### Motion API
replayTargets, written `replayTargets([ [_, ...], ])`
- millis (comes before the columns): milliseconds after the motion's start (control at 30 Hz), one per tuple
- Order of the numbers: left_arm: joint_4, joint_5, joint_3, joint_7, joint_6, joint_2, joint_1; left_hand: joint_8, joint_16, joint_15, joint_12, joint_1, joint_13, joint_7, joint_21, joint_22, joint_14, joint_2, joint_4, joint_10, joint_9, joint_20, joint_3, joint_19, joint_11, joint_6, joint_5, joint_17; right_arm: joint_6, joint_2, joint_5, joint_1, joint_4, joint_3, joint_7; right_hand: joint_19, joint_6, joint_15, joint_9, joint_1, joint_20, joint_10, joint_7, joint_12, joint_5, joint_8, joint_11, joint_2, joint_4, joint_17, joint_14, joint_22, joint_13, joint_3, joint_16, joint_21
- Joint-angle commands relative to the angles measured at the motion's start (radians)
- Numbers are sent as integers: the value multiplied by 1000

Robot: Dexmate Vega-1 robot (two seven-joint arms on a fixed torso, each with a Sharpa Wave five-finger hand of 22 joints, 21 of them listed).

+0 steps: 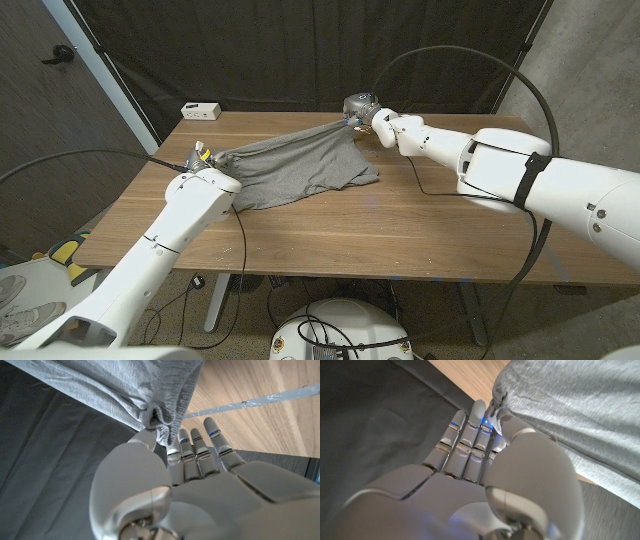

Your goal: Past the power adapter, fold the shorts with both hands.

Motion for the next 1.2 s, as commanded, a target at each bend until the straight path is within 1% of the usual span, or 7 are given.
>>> replayTargets([
  [33, 79, 30, 36, 19, 14, -33, -39, -23, 1, 0, 2, -3, 5, 4, 15, 3, 8, 18, 11, 31, -12, 6, 16, -3, -29, -48, -4, 7, -32, 6, 63, 24, -3, -70, 65, -1, -94, -97, -8, 11, -1, -44, -14, -26, 8, -49, 5, 16, -4, -51, -32, -1, -20, 4, -60, 12],
  [100, 83, 34, 34, 25, 12, -40, -39, -46, 0, 6, 2, -5, 7, 10, 23, 3, 8, 30, 20, 29, -28, 10, 31, -9, -24, -73, -4, 9, -22, 13, 61, 26, 11, -72, 61, -4, -193, -93, -21, -14, 6, -101, -38, -60, 10, -88, 0, 5, 7, -106, -48, -3, -45, 8, -118, 19],
  [367, 86, 57, 42, 40, 25, -46, -41, -138, 5, 19, 4, -5, 16, 18, 51, 4, -3, 48, 76, 14, -83, 25, 86, -36, -9, -158, -14, 30, -15, 33, 48, 38, 35, -83, 110, -45, -434, -82, -39, -126, 33, -327, -50, -219, 22, -94, 12, -29, 26, -271, -159, -12, -134, 49, -311, 24],
  [533, 84, 70, 49, 42, 42, -44, -41, -262, 14, 33, -11, 16, 17, -6, 90, 9, -29, 46, 110, -55, -146, 34, 136, -71, 14, -287, -35, 55, -12, 47, 44, 45, 56, -83, 142, -61, -533, -75, -40, -165, 37, -391, -54, -270, 26, -93, 0, -31, 32, -329, -215, -13, -160, 63, -379, 24],
  [700, 72, 98, 56, 63, 48, -47, -29, -359, 19, 41, -13, 10, 14, -35, 123, 11, -49, 35, 133, -84, -192, 34, 141, -92, 24, -412, -50, 70, 99, 23, 41, 43, 67, -56, 104, -74, -562, -62, -40, -240, 46, -435, -49, -303, 24, -82, 8, -44, 65, -361, -263, -14, -176, 34, -419, 23],
  [1067, -34, 150, 42, 82, -6, -23, 43, -399, 9, 68, -19, -21, 10, -35, 129, 4, -81, 13, 127, -120, -233, 49, 104, -156, 36, -455, -61, 67, -3, -214, -28, -45, -373, 104, 132, -116, -588, -39, -41, -346, 67, -467, -37, -329, 32, -77, 30, -62, 107, -390, -302, -16, -195, -7, -443, 6],
  [1200, -72, 168, 46, 72, -12, 2, 63, -400, 7, 66, -19, -26, 9, -36, 128, 0, -84, 15, 126, -122, -241, 49, 102, -167, 35, -452, -60, 64, -23, -277, -33, -98, -493, 177, 136, -109, -556, -35, -41, -370, 66, -456, -30, -328, 35, -64, 35, -8, 132, -393, -294, -16, -201, 3, -437, 8],
])
